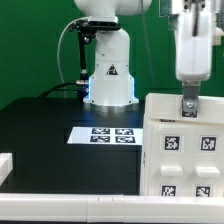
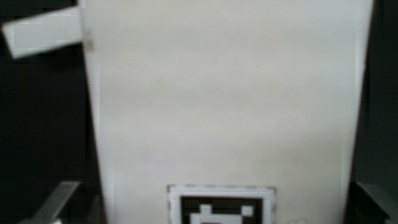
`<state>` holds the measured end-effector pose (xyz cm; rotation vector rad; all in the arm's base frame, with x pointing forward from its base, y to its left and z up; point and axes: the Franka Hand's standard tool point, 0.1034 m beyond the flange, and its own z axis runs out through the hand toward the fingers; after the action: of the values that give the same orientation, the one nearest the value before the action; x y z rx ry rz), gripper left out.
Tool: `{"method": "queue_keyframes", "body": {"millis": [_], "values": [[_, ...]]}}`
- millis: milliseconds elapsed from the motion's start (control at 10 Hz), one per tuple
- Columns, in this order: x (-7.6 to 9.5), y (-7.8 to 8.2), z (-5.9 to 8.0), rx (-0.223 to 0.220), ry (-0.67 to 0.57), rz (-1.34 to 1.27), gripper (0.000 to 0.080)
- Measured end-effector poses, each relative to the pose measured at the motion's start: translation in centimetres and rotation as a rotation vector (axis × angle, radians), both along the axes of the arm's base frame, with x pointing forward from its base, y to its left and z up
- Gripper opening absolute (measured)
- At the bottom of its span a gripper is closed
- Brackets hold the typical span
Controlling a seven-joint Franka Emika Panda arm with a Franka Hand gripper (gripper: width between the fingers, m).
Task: Assemble cabinet
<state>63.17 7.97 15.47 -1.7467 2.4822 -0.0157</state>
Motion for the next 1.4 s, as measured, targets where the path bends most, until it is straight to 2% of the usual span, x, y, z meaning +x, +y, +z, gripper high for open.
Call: {"method": "queue_keyframes", "body": {"millis": [300,600,800,900,1000,1100,1300,1400], "values": [[0.0,0.1,0.0,0.024,0.002,-0.056,0.0554],[0.0,0.1,0.1,0.023,-0.002,-0.011,0.0554],[0.3,-0.1,0.8,0.012,-0.024,0.182,0.0744],[0.2,0.1,1.6,0.007,-0.03,0.335,0.0744],[0.2,0.6,2.6,-0.001,-0.044,0.526,0.0788],[0.2,1.0,3.0,-0.008,-0.056,0.679,0.0796],[0.2,0.8,2.8,-0.027,-0.064,0.807,0.0797],[0.2,0.6,2.5,-0.056,-0.068,0.977,0.0797]]}}
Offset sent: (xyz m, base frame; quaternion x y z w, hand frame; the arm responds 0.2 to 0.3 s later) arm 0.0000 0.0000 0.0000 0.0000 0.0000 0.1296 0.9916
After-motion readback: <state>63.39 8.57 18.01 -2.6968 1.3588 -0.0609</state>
